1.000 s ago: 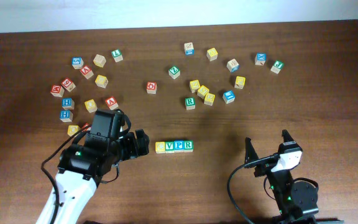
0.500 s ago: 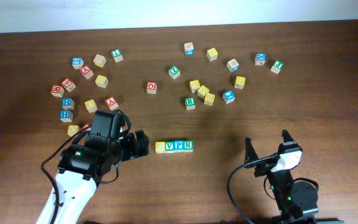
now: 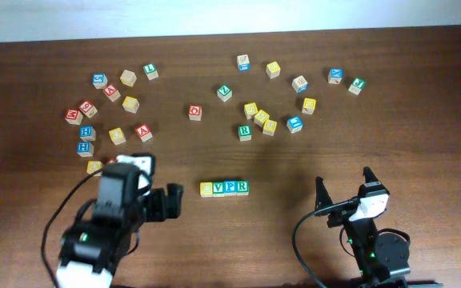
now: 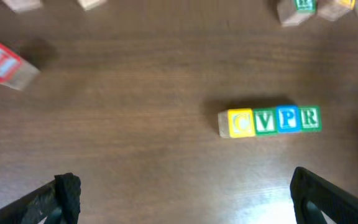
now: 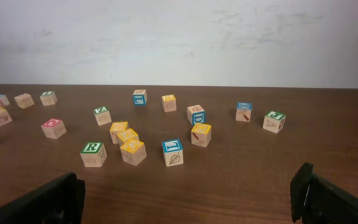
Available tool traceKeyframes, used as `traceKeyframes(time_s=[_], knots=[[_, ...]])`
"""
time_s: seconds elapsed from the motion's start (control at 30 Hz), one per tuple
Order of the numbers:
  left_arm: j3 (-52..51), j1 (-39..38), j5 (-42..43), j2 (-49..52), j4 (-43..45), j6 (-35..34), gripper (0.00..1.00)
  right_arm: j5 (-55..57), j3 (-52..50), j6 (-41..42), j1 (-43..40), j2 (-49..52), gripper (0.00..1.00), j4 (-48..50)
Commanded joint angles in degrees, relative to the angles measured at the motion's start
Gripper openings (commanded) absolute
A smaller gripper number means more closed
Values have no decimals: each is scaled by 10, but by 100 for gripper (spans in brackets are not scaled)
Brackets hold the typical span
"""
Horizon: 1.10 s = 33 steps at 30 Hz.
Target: Spell out CVPR
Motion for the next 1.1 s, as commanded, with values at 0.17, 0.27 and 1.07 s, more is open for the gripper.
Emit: traceKeyframes(time_s=[0.17,0.27,1.07], knots=[[-124,127,22,-256,16,28,99,3,-3,-4,-5,-6,98,-3],[-135,127,20,-268,17,54,99,3,-3,-4,-5,-6,98,-3],[-388,126,19,-508,392,130,99,3,-3,-4,-5,-6,98,-3]])
